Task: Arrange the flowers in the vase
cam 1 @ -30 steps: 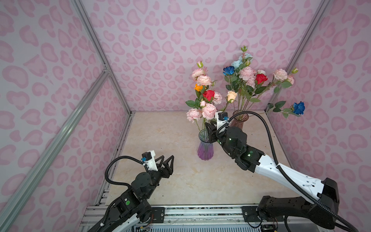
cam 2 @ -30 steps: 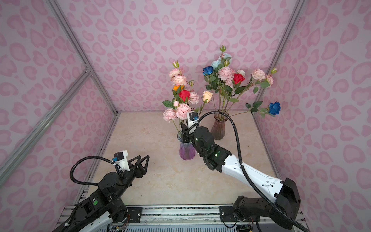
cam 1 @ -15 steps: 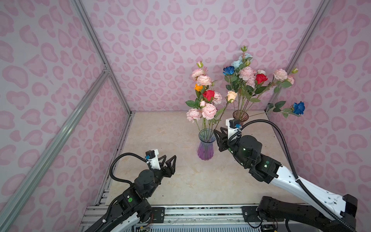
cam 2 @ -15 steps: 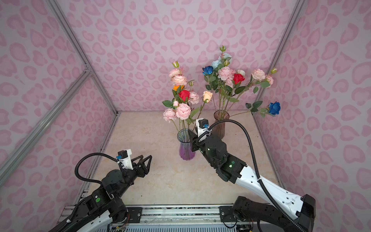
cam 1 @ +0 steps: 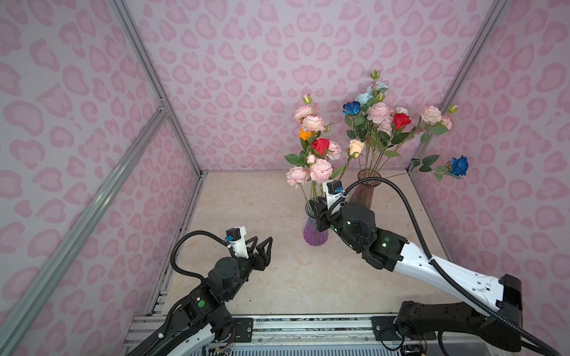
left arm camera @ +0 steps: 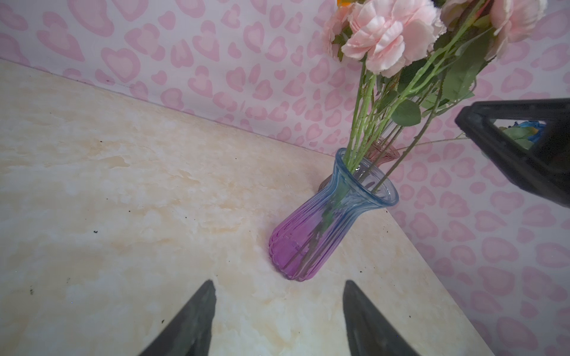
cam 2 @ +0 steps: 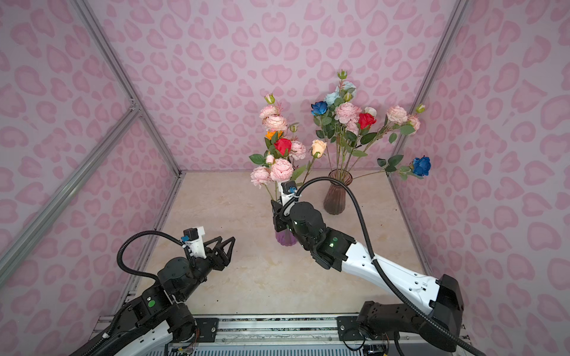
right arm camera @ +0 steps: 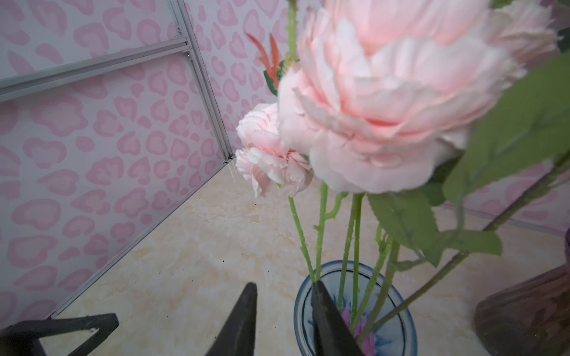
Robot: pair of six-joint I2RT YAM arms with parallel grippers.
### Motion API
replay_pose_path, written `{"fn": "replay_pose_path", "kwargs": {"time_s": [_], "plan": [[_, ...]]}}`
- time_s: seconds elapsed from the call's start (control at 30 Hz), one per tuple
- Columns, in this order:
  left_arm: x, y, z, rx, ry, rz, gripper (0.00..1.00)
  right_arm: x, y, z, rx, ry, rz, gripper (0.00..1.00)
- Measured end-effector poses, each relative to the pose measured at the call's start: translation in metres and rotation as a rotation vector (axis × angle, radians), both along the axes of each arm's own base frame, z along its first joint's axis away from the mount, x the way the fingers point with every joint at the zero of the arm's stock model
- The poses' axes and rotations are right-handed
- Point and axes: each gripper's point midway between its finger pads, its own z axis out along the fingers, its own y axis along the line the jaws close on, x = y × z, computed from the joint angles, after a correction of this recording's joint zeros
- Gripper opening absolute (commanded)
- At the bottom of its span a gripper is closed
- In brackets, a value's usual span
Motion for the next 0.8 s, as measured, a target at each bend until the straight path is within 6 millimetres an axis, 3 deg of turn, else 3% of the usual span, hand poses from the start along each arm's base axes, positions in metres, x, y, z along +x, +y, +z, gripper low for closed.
{"fn": "replay_pose_path", "kwargs": {"time_s": [0.17, 0.43, 0.8], "plan": [[-0.001, 0.001, 0.003, -0.008, -0.008, 0.003, 0.67, 0.025, 0.003, -0.014, 0.009, 0.057, -0.053, 0.24], [0.000, 0.002, 0.006, -0.010, -0.014, 0.007, 0.67, 0.040, 0.002, -0.024, 0.035, 0.097, -0.087, 0.28], [0.001, 0.002, 0.003, 0.005, -0.010, 0.009, 0.67, 0.050, 0.006, -0.040, 0.027, 0.120, -0.087, 0.07]]}}
